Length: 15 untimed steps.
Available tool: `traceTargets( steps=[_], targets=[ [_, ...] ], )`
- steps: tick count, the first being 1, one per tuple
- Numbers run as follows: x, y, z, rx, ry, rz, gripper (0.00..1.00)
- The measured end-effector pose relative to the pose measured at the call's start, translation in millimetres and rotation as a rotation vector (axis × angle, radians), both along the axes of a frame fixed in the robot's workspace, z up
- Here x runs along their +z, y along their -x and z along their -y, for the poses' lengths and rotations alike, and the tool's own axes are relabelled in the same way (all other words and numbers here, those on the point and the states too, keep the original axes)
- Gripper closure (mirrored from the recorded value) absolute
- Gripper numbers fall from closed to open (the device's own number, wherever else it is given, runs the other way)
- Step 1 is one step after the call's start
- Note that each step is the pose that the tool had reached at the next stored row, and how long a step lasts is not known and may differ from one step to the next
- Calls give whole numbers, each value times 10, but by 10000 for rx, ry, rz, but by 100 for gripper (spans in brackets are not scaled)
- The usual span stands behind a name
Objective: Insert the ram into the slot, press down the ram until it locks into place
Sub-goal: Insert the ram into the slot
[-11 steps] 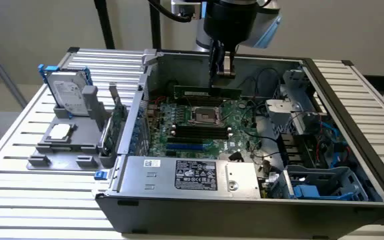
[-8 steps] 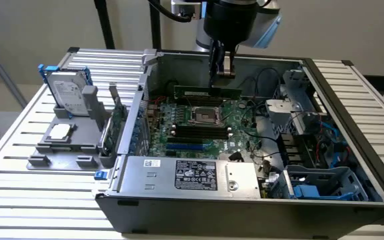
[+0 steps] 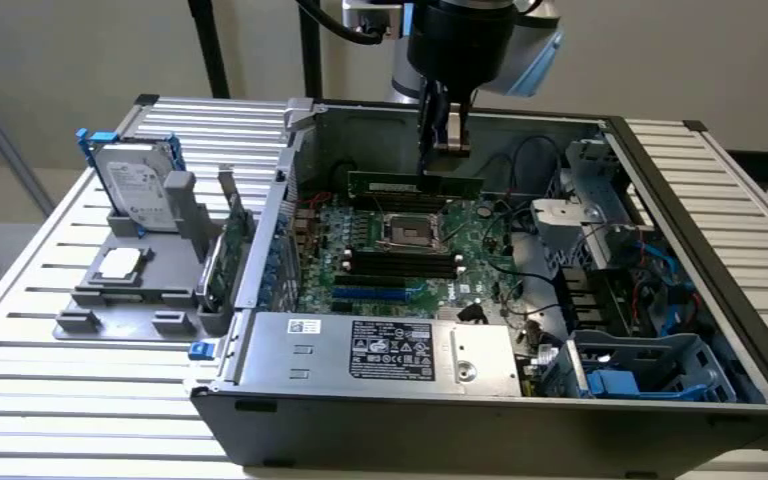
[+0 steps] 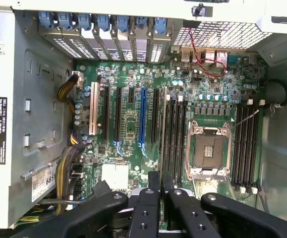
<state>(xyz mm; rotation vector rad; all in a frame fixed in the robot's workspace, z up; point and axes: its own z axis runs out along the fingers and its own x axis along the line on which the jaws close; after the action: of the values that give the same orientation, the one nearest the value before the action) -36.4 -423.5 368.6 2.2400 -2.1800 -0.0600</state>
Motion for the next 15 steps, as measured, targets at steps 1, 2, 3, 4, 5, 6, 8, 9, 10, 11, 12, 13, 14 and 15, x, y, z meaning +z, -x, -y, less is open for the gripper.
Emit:
traceTargets(
  steps=[1,2,3,4,5,6,8,9,10,11,12,13,14,15],
  targets=[
    [0,0,0,0,0,0,87],
    [0,0,0,0,0,0,87],
    [1,0,-4,1,16,7,87],
    [-7,0,-13,0,45,24,87],
    [-20,0,-27,1,61,42,87],
    [-39,0,-38,1,69,50,87],
    [-75,0,-54,0,70,51,87],
    [-93,0,-62,0,71,50,87],
    [-111,0,-71,0,71,50,87],
    [-129,0,-82,0,71,50,87],
    [-147,0,-92,0,70,51,87],
    [-167,0,-103,0,70,51,87],
    [-185,0,-113,0,71,50,87],
    [-203,0,-123,1,71,50,87]
  ],
)
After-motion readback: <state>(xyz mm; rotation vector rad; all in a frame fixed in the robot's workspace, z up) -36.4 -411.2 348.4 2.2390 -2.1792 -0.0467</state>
